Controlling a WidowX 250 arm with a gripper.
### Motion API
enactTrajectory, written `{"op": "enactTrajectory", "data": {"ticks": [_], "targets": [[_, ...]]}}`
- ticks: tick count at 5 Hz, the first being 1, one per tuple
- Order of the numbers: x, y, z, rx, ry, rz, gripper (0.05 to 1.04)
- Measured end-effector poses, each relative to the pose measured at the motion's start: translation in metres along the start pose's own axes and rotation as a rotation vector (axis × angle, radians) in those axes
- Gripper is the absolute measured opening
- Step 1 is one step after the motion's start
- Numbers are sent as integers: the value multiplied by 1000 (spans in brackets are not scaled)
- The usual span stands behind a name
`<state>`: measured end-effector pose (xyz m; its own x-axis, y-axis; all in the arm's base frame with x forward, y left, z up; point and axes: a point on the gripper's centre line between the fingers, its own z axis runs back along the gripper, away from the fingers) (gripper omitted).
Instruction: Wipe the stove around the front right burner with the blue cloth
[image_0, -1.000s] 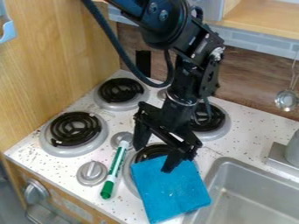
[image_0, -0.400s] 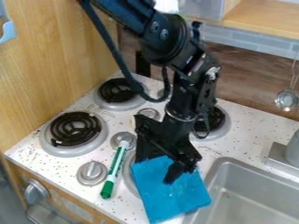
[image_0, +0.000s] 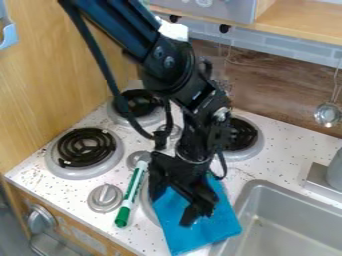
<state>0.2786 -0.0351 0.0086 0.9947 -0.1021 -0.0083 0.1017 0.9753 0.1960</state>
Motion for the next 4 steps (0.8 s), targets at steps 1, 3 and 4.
{"op": "enactTrajectory", "data": {"ticks": [1,3,4], "targets": [[6,-10,-3,31,-51,13,1001],[22,-18,-14,36,-53,13,1001],[30,-21,-22,43,-35,9,1001]]}}
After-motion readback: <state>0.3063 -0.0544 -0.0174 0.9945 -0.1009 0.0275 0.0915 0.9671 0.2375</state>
